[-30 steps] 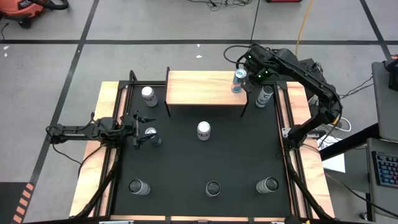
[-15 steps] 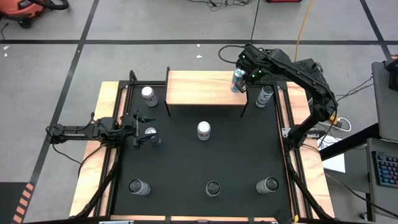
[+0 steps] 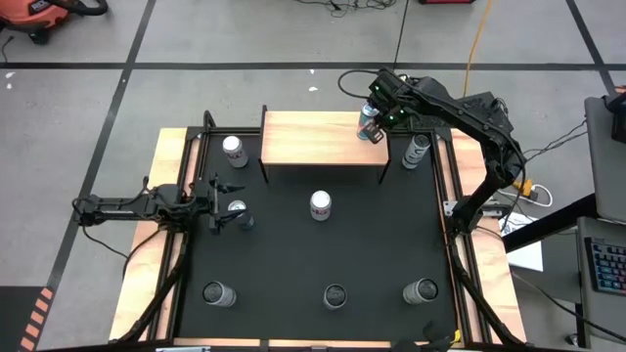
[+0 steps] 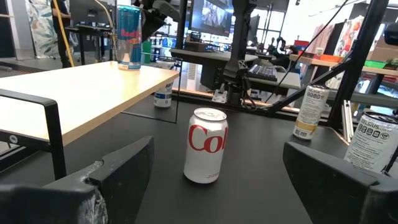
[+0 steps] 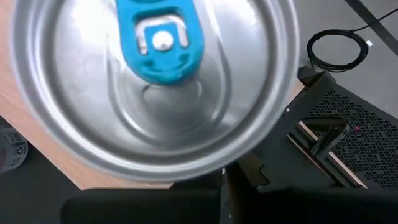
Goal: Place canned beverage on shelf
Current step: Put the right blue soda can on the shelf
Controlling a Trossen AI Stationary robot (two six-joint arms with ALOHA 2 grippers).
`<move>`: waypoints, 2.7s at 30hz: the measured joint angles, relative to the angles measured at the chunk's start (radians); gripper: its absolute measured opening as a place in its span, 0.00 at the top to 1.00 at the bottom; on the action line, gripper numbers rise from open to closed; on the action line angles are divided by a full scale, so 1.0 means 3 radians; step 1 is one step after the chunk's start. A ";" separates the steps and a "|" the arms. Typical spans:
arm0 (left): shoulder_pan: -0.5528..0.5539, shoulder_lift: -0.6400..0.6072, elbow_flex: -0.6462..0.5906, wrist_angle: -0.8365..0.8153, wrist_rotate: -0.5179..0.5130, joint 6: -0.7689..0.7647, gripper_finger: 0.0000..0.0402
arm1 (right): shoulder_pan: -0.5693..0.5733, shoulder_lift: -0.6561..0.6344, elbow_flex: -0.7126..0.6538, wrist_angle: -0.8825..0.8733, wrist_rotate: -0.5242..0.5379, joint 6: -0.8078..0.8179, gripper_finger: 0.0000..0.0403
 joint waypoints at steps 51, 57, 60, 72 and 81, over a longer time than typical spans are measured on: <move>0.0001 0.0000 0.0000 -0.0002 -0.0001 0.0001 0.10 | -0.0078 -0.0087 0.0752 -0.0254 -0.0271 -0.0013 1.00; 0.0000 -0.0001 0.0000 -0.0002 -0.0001 0.0002 0.10 | -0.0058 -0.0098 0.0752 -0.0469 -0.0618 -0.0002 1.00; 0.0001 -0.0001 0.0000 -0.0002 -0.0001 0.0001 0.10 | 0.0035 -0.0094 0.0752 -0.0425 -0.0701 -0.0001 1.00; 0.0001 0.0000 0.0000 -0.0002 -0.0001 0.0002 0.10 | 0.0189 0.0040 0.0750 -0.0308 -0.0702 -0.0006 1.00; 0.0001 -0.0001 0.0000 -0.0002 -0.0001 0.0002 0.10 | 0.0193 0.0104 0.0750 -0.0233 -0.0697 -0.0064 1.00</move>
